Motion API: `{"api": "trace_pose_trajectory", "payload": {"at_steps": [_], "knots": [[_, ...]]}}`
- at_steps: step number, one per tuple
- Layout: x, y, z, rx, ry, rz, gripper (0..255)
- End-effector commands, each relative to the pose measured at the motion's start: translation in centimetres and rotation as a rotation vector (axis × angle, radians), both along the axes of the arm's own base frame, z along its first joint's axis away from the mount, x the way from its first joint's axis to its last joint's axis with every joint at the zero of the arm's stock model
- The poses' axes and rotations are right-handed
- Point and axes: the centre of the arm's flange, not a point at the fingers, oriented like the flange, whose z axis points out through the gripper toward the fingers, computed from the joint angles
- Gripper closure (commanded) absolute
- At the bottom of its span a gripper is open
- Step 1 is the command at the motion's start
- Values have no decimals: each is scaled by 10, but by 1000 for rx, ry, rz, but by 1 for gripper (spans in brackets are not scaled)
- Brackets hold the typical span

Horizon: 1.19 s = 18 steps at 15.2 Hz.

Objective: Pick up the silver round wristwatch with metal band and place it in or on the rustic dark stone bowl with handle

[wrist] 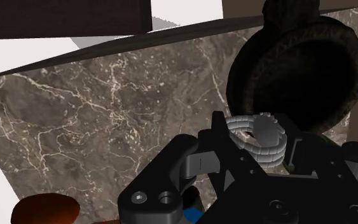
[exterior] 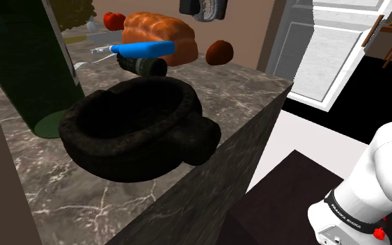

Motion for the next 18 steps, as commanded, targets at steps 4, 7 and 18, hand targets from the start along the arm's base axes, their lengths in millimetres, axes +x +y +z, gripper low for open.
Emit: {"api": "trace_pose_trajectory", "payload": {"at_steps": [4, 7, 18], "knots": [[-9, 69, -4, 2, 1, -2, 255], [-14, 99, -10, 2, 1, -2, 255], [-14, 99, -70, 2, 1, -2, 255]]}}
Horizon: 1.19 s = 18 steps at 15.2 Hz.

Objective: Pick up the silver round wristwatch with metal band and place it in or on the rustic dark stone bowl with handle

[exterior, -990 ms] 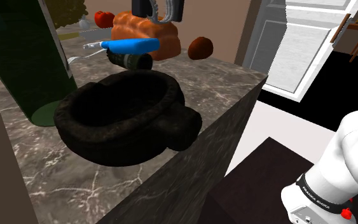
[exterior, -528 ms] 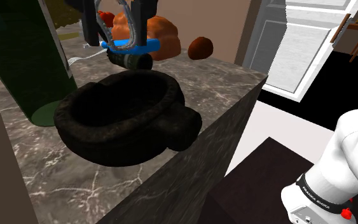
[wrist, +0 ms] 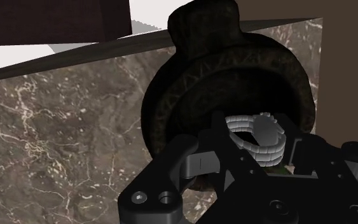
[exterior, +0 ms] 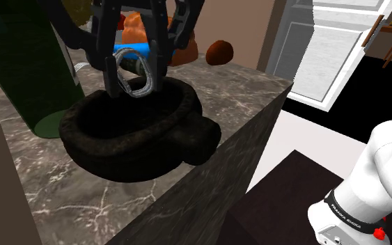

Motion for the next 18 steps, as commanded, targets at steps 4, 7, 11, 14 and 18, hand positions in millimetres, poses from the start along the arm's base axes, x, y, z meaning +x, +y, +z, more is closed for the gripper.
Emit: {"api": "trace_pose_trajectory", "payload": {"at_steps": [4, 7, 11, 14, 18], "knots": [[0, 0, -6, 1, 0, 0, 255], [0, 0, -6, 1, 0, 0, 255], [0, 0, -6, 1, 0, 0, 0], [0, 0, -6, 1, 0, 0, 0], [0, -6, 44, 1, 0, 0, 0]]}}
